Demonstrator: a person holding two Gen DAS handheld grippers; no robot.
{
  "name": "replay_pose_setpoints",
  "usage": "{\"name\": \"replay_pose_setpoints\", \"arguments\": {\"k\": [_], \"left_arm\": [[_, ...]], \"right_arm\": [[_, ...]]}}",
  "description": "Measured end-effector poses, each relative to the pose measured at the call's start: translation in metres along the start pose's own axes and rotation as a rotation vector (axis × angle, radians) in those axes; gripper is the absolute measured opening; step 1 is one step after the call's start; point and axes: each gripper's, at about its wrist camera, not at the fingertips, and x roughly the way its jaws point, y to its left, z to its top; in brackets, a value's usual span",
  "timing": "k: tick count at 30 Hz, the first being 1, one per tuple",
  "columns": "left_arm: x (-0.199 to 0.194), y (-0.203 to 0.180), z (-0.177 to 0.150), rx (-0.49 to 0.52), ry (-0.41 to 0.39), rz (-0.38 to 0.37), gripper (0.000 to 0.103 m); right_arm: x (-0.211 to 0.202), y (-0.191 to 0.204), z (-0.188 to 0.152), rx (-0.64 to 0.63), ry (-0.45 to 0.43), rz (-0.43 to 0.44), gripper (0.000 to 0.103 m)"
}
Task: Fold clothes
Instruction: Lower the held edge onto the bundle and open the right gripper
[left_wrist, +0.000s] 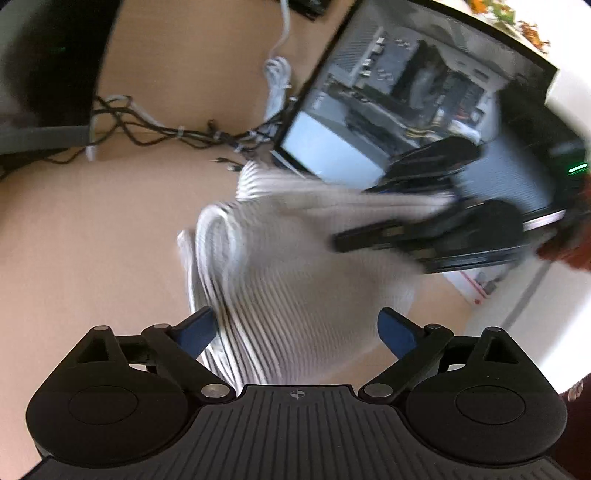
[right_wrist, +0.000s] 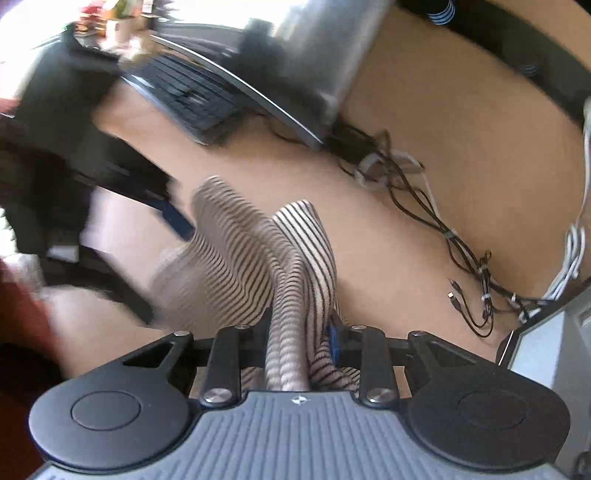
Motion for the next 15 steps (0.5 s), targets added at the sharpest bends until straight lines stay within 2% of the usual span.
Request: {"name": "replay_pose_setpoints", "arguments": {"k": [2,3,7,10,12,14,15], "left_arm": [[-0.002,0.002,0.003,0.009,0.005,0.022,0.097],[-0.003,0.002,0.005,0.018,0.006,0.034,0.097],[0.001,0.01,0.018,0.04,-0.005,0.061,0.097],[0.024,0.018,0.032,0.095,0.007,0.127,0.091],[0.037,0.022,0.037,0.135,0.034,0.159,0.076],[0.049,0.026,0.042,0.156,0.059,0.173,0.077],[0.053,0.026,0.045,0.164,0.061,0.169,0.077]], "right_arm": [[0.039,-0.009,-0.008,0.051,0.017,-0.05,0.033],[0.049,-0.012,-0.011,0.086,-0.006,-0.067,0.034],[0.058,-0.029,-0.014,0.212,-0.062,-0.098,0.037],[0.036,-0.025,-0.023,0.251,-0.098,-0.161,0.052],[0.018,-0.021,-0.026,0.305,-0.129,-0.213,0.063],[0.001,-0.011,-0.029,0.336,-0.171,-0.301,0.072],[-0.007,-0.006,-0.031,0.35,-0.193,-0.347,0.072]]}}
